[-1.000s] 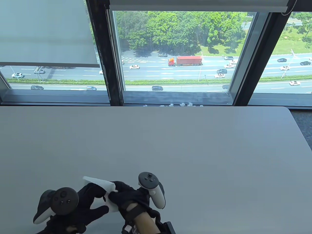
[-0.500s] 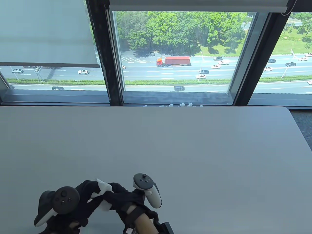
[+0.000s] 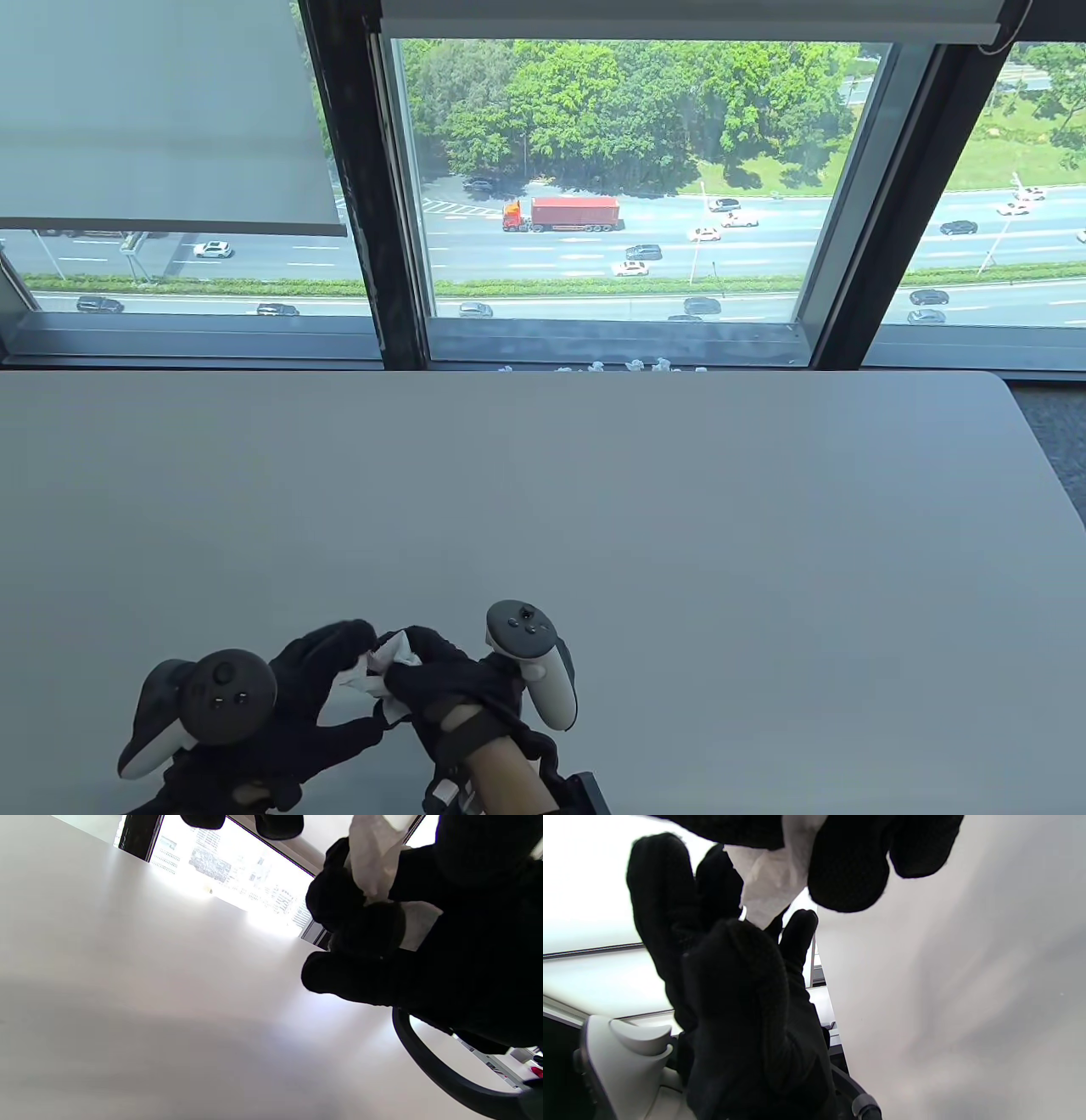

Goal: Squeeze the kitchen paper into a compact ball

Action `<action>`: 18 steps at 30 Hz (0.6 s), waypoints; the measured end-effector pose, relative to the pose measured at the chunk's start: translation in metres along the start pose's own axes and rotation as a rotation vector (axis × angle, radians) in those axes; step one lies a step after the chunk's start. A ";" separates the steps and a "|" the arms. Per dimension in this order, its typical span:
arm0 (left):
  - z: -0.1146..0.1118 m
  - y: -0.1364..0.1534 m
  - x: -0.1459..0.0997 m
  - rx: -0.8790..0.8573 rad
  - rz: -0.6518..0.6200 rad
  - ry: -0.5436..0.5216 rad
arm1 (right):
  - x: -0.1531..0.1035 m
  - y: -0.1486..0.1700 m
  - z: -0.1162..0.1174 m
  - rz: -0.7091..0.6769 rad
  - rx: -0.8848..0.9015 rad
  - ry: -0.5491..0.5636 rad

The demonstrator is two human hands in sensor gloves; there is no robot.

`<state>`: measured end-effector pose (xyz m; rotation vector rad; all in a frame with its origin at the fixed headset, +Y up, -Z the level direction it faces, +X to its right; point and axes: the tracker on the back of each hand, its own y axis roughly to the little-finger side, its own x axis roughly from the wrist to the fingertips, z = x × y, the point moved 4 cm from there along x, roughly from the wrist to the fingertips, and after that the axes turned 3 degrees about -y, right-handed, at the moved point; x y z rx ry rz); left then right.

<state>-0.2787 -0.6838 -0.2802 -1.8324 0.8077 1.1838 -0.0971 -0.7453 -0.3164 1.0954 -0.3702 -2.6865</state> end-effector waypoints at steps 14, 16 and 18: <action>0.007 0.000 0.000 0.151 0.112 -0.115 | 0.008 0.002 0.023 -0.018 0.004 -0.195; 0.007 0.000 0.001 0.174 0.124 -0.122 | 0.008 0.000 0.023 -0.038 0.006 -0.211; 0.004 -0.004 0.001 0.230 0.125 -0.128 | 0.009 0.000 0.028 -0.028 -0.046 -0.223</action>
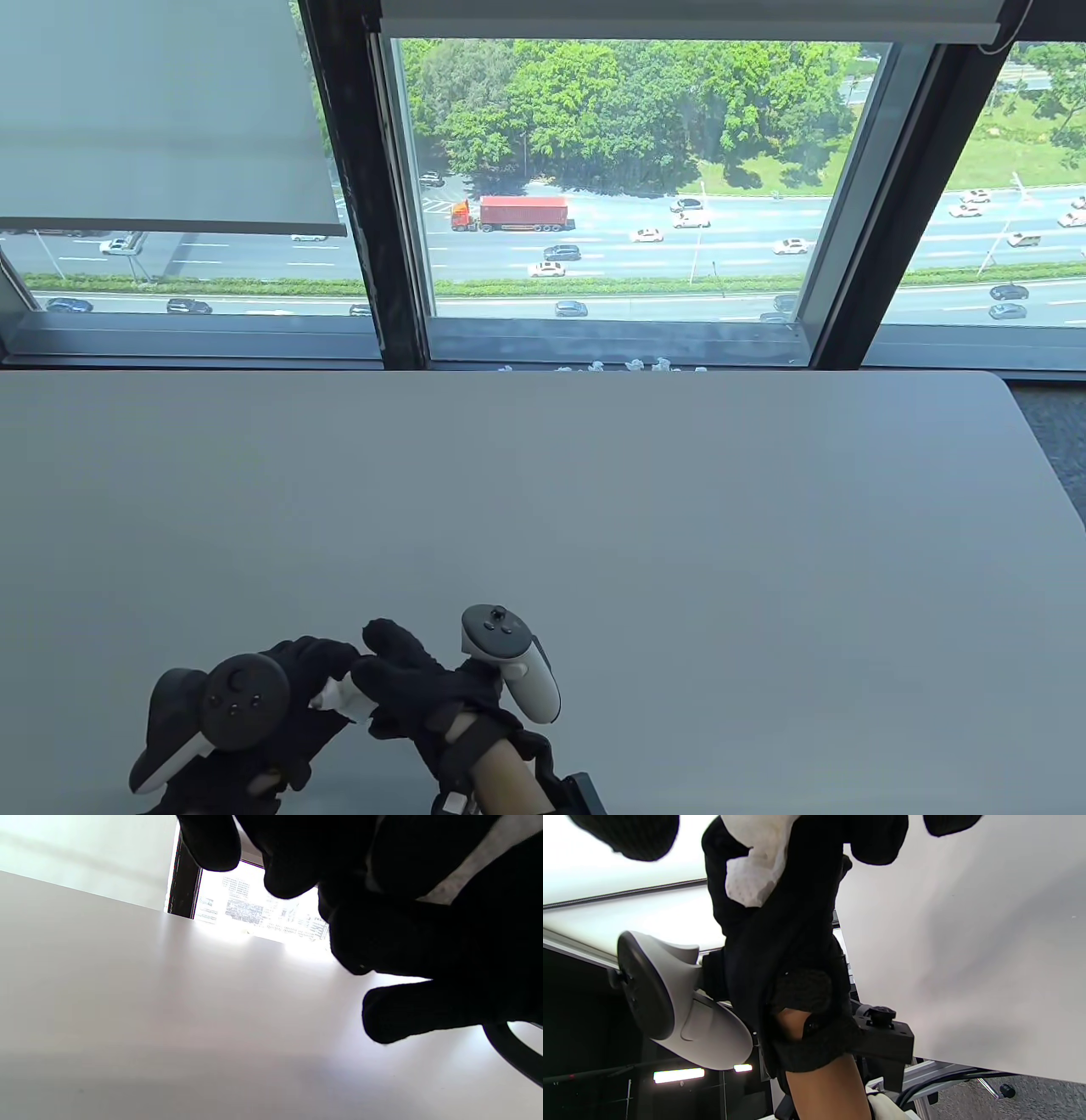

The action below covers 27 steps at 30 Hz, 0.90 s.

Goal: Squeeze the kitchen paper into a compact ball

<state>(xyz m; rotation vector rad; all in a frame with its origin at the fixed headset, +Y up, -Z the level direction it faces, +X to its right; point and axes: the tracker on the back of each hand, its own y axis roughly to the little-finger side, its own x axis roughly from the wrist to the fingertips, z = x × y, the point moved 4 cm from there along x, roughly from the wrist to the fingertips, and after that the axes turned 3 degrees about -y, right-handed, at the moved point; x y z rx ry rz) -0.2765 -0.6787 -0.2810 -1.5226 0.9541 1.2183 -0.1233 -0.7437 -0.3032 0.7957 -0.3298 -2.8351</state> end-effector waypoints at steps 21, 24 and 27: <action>-0.003 -0.008 -0.002 -0.010 -0.074 0.047 | 0.003 0.013 0.000 0.017 0.095 -0.034; 0.001 -0.004 -0.003 0.019 -0.038 -0.011 | 0.000 0.009 -0.004 0.076 -0.069 0.031; 0.001 -0.006 -0.003 0.030 -0.036 -0.015 | 0.001 0.003 -0.004 0.054 -0.126 0.038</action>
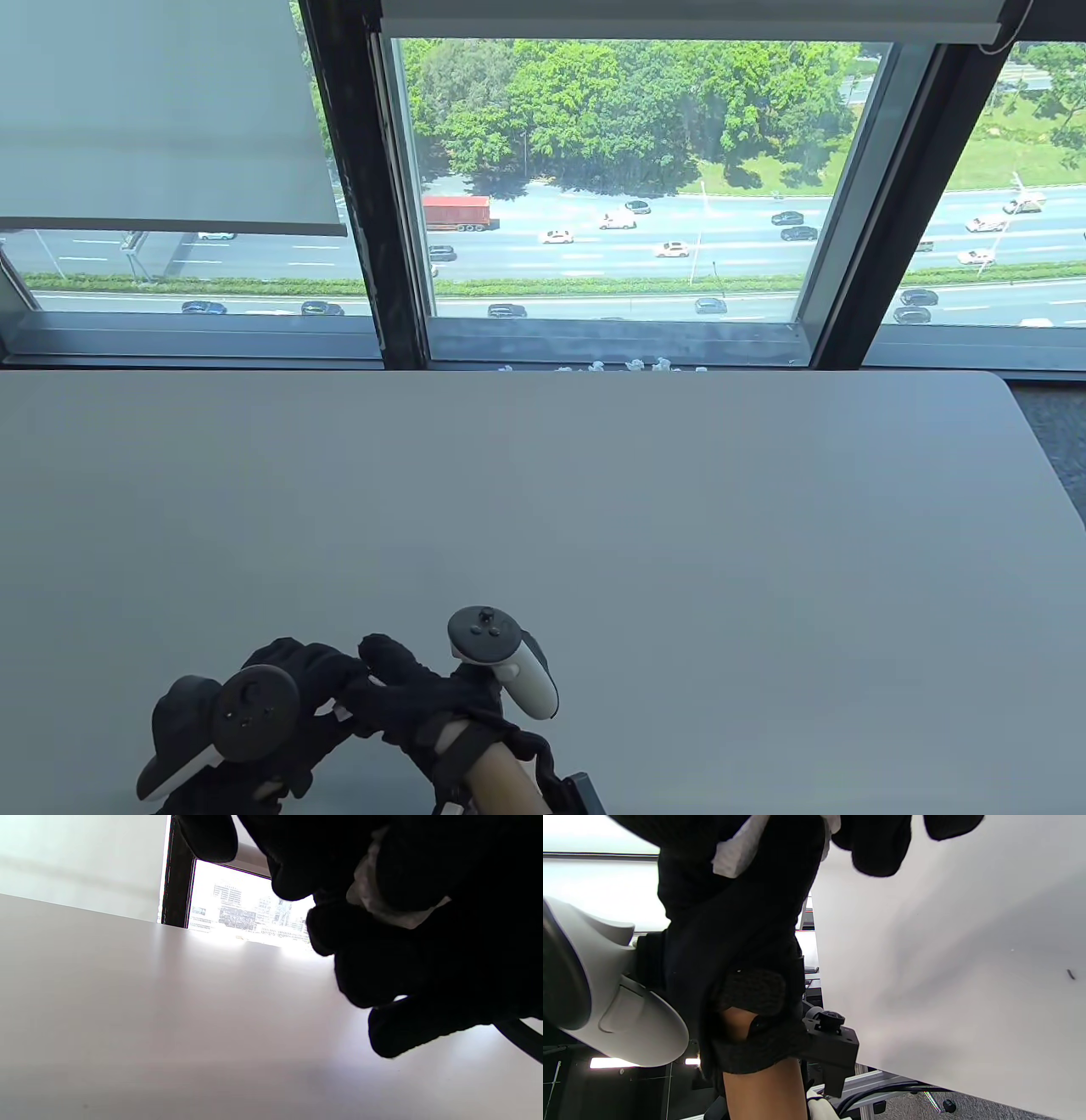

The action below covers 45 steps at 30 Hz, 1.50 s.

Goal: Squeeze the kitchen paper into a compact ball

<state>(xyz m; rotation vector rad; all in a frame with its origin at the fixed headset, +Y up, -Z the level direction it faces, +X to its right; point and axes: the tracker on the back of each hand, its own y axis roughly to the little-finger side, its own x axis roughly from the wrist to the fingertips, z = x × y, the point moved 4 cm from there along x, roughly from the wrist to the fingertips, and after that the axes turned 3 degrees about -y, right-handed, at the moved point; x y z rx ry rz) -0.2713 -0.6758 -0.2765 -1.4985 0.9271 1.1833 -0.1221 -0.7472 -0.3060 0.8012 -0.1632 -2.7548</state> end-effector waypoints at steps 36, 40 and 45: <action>0.004 -0.001 -0.005 -0.105 -0.071 0.017 | -0.003 -0.001 -0.012 -0.053 0.045 0.040; 0.009 0.006 -0.004 -0.141 -0.035 -0.005 | -0.002 0.006 -0.006 -0.042 0.182 -0.021; 0.008 0.003 -0.006 -0.052 -0.024 -0.033 | -0.002 0.002 -0.004 0.025 -0.009 -0.017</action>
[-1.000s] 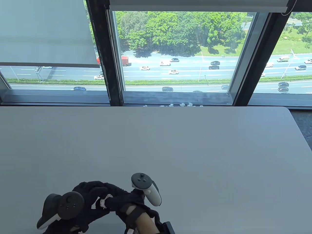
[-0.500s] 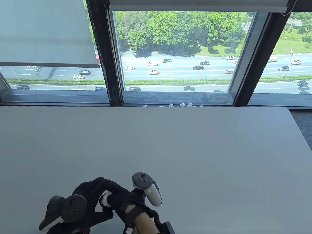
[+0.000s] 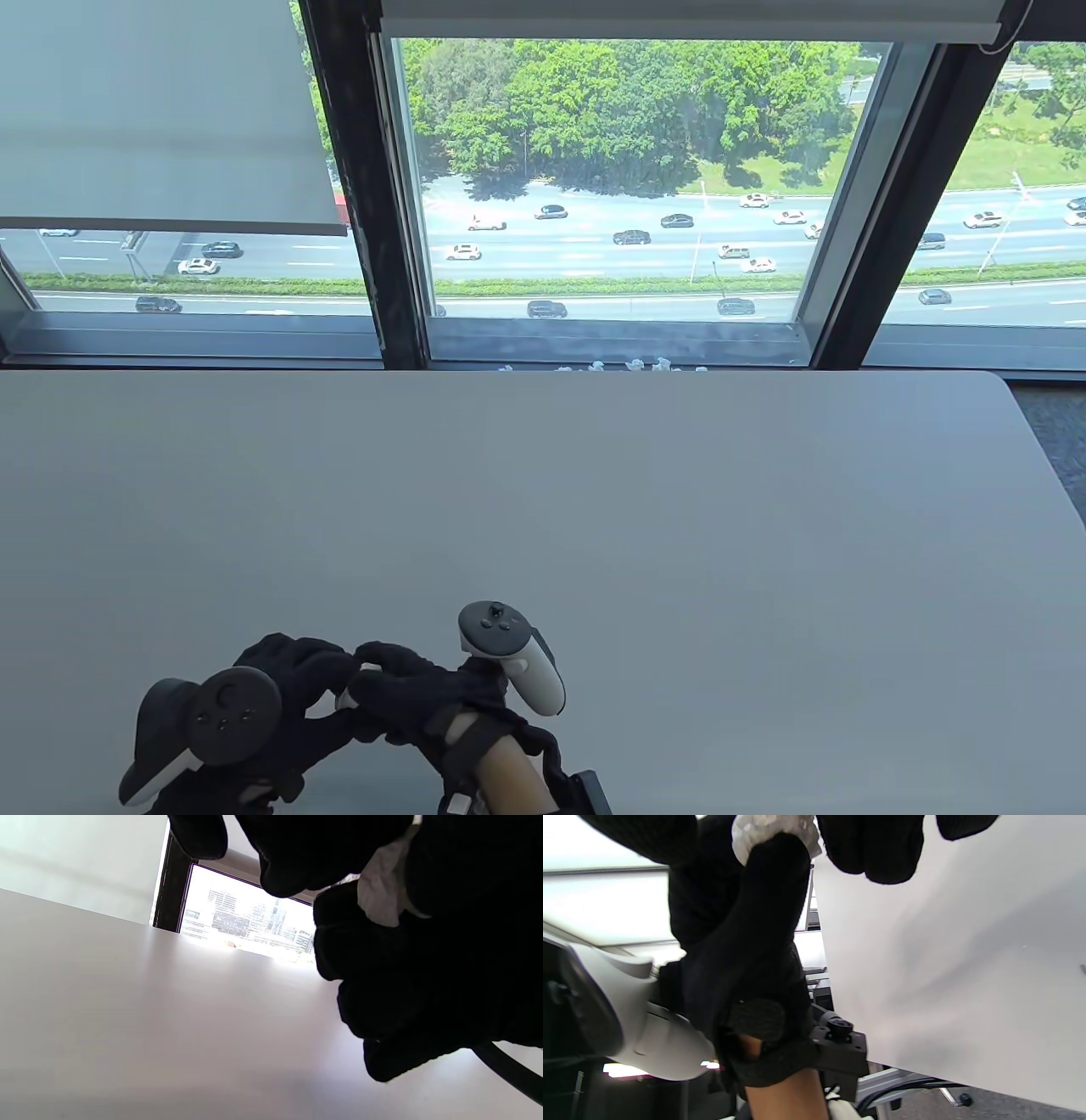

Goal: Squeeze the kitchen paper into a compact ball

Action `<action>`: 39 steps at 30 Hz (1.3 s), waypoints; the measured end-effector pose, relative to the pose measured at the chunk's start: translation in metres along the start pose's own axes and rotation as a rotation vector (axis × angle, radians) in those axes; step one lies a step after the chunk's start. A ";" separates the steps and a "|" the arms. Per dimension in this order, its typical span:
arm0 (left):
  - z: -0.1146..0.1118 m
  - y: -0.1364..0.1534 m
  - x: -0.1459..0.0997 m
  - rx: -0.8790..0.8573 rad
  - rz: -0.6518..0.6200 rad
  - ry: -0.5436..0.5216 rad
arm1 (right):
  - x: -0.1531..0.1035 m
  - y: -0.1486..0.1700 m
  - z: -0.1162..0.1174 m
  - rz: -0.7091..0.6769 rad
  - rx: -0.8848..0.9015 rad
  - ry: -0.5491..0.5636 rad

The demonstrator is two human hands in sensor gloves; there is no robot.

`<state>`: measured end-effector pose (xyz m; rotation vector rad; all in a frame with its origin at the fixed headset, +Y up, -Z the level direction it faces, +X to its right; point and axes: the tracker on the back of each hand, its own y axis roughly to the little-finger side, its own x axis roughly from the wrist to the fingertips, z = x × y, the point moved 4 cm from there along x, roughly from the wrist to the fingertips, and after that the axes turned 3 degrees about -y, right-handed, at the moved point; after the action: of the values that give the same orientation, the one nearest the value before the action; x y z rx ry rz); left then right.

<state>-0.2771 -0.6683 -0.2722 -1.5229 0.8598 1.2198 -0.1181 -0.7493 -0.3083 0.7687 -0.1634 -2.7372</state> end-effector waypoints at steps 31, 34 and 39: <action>-0.009 -0.015 -0.003 0.098 -0.051 0.011 | 0.004 0.005 -0.002 -0.041 0.101 -0.006; -0.002 -0.016 -0.006 0.085 -0.060 -0.033 | 0.009 0.007 0.005 -0.046 0.117 -0.068; 0.007 -0.004 -0.005 0.024 -0.009 -0.066 | 0.005 0.009 0.002 -0.009 0.093 -0.042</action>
<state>-0.2764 -0.6603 -0.2667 -1.4581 0.8207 1.2415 -0.1212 -0.7591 -0.3075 0.7381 -0.2990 -2.7718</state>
